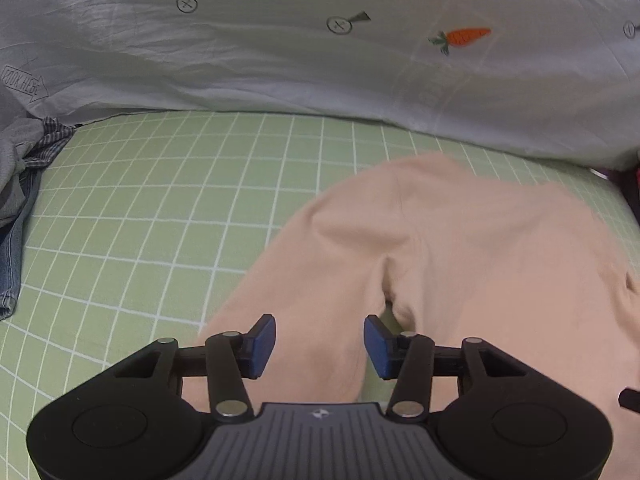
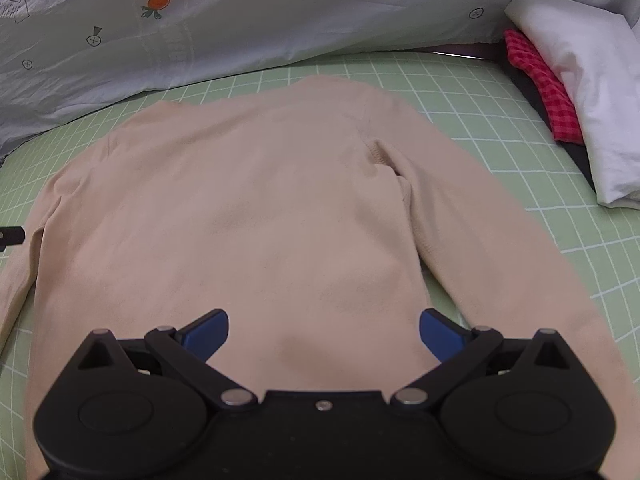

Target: Fold clothes

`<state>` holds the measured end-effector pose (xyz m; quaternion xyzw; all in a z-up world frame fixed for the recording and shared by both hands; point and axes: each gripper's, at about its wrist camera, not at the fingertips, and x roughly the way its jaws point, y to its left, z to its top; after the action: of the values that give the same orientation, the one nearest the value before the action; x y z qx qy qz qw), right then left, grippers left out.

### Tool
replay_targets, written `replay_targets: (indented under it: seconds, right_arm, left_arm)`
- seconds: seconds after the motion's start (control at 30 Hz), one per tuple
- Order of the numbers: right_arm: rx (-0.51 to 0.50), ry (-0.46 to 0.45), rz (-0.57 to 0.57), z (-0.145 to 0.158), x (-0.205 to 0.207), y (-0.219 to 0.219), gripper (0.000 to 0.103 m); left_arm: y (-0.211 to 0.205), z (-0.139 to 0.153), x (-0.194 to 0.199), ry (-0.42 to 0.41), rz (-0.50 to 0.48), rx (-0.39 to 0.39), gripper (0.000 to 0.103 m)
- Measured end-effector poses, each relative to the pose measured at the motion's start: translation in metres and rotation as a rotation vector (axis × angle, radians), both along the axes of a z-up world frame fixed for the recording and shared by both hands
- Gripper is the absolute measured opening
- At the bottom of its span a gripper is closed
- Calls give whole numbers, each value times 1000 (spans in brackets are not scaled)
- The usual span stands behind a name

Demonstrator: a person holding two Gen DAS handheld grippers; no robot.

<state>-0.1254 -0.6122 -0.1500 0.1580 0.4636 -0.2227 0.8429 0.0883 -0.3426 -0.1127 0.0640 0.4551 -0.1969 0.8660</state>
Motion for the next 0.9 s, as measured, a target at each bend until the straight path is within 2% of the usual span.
replay_targets:
  seconds: [0.07,0.17,0.27,0.37,0.43,0.5,0.57,0.63,0.7,0.8,0.9]
  right_arm:
    - [6,1,-1,-2,2,-1,103]
    - [16,7,3,-4,6,-1,103]
    - [12,20,18,-5,9,0,103]
    - [-4,31,32,-5,10,1,103]
    - [-10,35,37,-4,11,2,103]
    - [-6,36,35,-2,12,3,103]
    - [-1,39,31,1,12,4,103]
    - [-3,17,27,16,13,8,103]
    - [-10,-25,42,34,12,14,103]
    - [-63,-113,89,61,9,28,103]
    - [-111,-162,131,69,5,44,103]
  left_arm:
    - [3,-1,10,0,44,-8,62]
    - [-7,-10,18,14,57,47,63]
    - [-23,-20,15,29,2,84,67]
    - [-39,-32,6,14,-49,155,67]
    - [-46,-39,1,19,-66,190,67]
    - [-46,-41,-3,10,-59,192,68]
    - [-40,-32,-2,45,-57,176,68]
    - [-24,-9,-6,24,-36,93,70]
    - [-7,17,-14,-46,-8,54,86]
    - [18,44,-33,-153,10,65,89]
    - [45,50,-45,-135,47,68,91]
